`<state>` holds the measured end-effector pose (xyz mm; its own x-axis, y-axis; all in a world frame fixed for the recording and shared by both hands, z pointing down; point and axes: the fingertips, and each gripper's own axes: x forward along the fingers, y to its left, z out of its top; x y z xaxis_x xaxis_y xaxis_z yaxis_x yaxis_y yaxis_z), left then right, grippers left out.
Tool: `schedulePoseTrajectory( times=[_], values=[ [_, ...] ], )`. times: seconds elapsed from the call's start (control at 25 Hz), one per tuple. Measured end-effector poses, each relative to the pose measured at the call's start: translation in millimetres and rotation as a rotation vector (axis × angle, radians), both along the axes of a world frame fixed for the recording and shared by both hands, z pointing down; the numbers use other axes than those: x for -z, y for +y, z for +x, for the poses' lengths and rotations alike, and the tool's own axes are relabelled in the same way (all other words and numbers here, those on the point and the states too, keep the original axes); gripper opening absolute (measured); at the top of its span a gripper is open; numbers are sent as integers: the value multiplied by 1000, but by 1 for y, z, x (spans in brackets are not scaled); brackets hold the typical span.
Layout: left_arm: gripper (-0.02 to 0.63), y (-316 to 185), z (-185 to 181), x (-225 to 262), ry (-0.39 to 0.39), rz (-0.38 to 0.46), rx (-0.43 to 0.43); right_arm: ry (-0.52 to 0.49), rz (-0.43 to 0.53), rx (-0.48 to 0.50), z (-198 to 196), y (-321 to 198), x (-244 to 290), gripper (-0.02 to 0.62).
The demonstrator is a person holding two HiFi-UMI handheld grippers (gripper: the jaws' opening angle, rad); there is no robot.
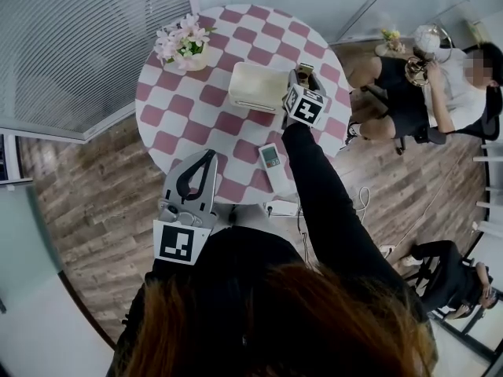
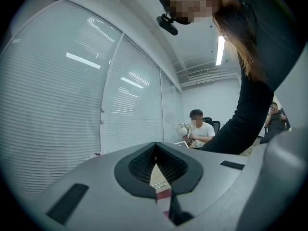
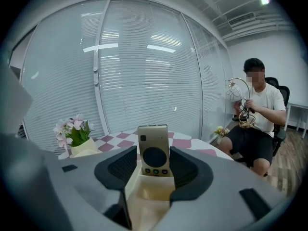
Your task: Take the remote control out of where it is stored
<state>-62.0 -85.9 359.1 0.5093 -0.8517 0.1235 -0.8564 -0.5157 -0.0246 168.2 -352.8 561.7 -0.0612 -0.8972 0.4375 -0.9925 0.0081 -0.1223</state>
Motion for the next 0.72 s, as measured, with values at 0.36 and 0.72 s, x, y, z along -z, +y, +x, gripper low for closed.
schedulePoseTrajectory(
  times=[0.36, 0.72],
  values=[
    [9, -3, -3, -2, 0, -1, 6, 41, -10, 5, 0, 0, -3, 190],
    [9, -3, 1, -1, 5, -4, -13, 24, 69, 65, -1, 4, 26, 187]
  ],
)
